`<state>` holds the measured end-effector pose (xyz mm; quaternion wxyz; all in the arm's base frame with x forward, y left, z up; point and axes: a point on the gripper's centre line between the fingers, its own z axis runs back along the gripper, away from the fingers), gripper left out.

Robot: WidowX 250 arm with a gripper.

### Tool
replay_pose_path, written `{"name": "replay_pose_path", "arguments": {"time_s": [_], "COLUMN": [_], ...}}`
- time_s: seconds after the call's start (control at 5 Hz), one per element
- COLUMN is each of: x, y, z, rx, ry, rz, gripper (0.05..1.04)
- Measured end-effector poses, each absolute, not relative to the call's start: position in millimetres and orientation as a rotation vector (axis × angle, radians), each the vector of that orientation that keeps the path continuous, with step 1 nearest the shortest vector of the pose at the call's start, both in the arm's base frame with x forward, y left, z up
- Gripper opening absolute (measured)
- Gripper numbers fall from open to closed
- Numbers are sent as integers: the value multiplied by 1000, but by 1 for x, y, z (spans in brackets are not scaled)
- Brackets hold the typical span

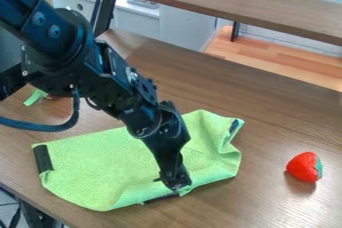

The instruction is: Unfold the cloth from bottom right to top left

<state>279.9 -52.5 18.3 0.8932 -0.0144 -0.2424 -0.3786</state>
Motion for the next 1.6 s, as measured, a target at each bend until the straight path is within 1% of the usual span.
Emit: {"name": "replay_pose_path", "arguments": {"time_s": [0.4,0.8,1.0,1.6], "x": [276,279,283,296], "y": [-49,-39,-34,-26], "z": [12,14,15,-6], "rx": [-47,-60,-48,-12], "ry": [-472,-475,-480,-430], "rz": [-781,-743,-731,-697], "gripper": [1001,1001,1001,1001]}}
